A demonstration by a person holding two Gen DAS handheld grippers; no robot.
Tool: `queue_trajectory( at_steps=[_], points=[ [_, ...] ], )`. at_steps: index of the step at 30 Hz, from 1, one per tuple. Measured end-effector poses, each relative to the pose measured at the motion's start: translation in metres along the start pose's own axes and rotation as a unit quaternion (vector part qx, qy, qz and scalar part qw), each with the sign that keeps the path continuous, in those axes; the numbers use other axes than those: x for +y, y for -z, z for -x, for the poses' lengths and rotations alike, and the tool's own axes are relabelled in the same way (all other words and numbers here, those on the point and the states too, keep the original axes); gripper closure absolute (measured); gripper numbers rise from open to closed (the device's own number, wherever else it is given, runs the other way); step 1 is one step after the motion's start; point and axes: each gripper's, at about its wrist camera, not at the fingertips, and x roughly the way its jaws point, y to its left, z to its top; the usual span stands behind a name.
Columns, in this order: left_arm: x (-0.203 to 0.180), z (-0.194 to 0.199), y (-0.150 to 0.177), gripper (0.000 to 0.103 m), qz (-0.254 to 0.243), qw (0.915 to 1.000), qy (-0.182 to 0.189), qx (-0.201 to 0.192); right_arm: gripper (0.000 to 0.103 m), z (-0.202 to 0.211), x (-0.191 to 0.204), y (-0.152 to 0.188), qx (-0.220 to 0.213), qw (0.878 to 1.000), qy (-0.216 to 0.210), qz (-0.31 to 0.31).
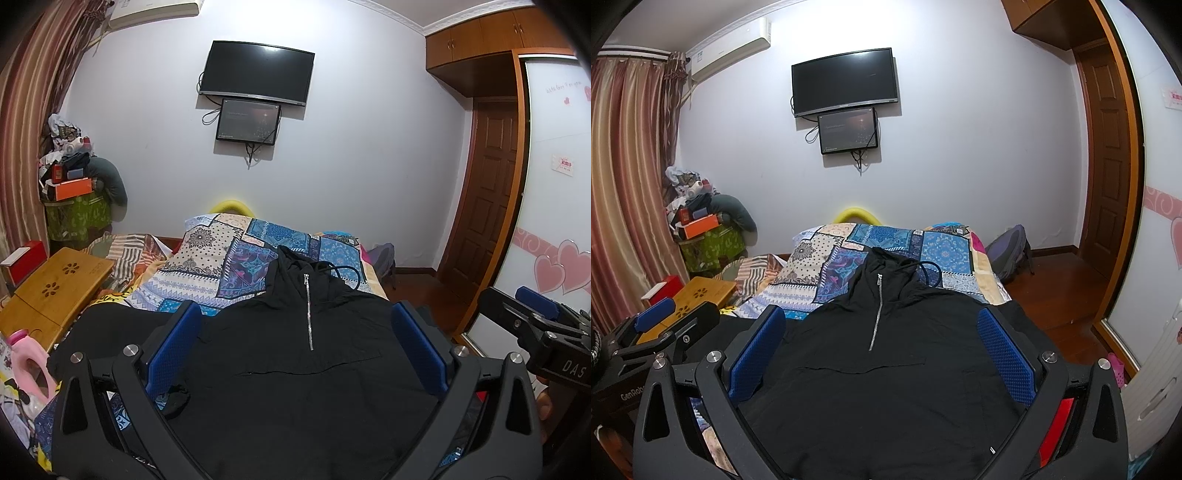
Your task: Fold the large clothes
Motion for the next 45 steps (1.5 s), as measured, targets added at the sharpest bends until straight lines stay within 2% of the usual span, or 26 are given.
queue_trajectory(
  at_steps=[19, 25, 31, 35, 39, 43, 45],
  points=[
    [0.008, -0.006, -0.002, 0.0, 0.002, 0.9999, -0.013, 0.003, 0.0, -0.011, -0.003, 0.003, 0.015, 1.0, 0.002, 0.0],
    [0.027, -0.018, -0.007, 0.0, -0.004, 0.9985, -0.055, -0.006, 0.0, -0.028, -0.008, 0.004, 0.036, 0.999, 0.01, -0.003],
    [0.079, -0.037, -0.012, 0.0, 0.019, 0.993, -0.117, -0.003, 0.0, -0.052, -0.015, 0.007, 0.065, 0.998, 0.028, 0.0],
    [0.131, -0.053, -0.007, 0.0, 0.05, 0.9821, -0.18, 0.02, 0.0, -0.071, -0.021, 0.013, 0.09, 0.995, 0.044, -0.002],
    [0.195, -0.07, 0.008, 0.0, 0.11, 0.9629, -0.238, 0.065, 0.0, -0.091, -0.029, 0.018, 0.12, 0.991, 0.055, -0.011],
    [0.257, -0.077, 0.033, 0.0, 0.198, 0.9424, -0.246, 0.11, 0.0, -0.106, -0.033, 0.023, 0.15, 0.986, 0.063, -0.015],
    [0.291, -0.078, 0.051, 0.0, 0.253, 0.9283, -0.238, 0.132, 0.0, -0.112, -0.033, 0.025, 0.161, 0.985, 0.066, -0.014]
  ],
)
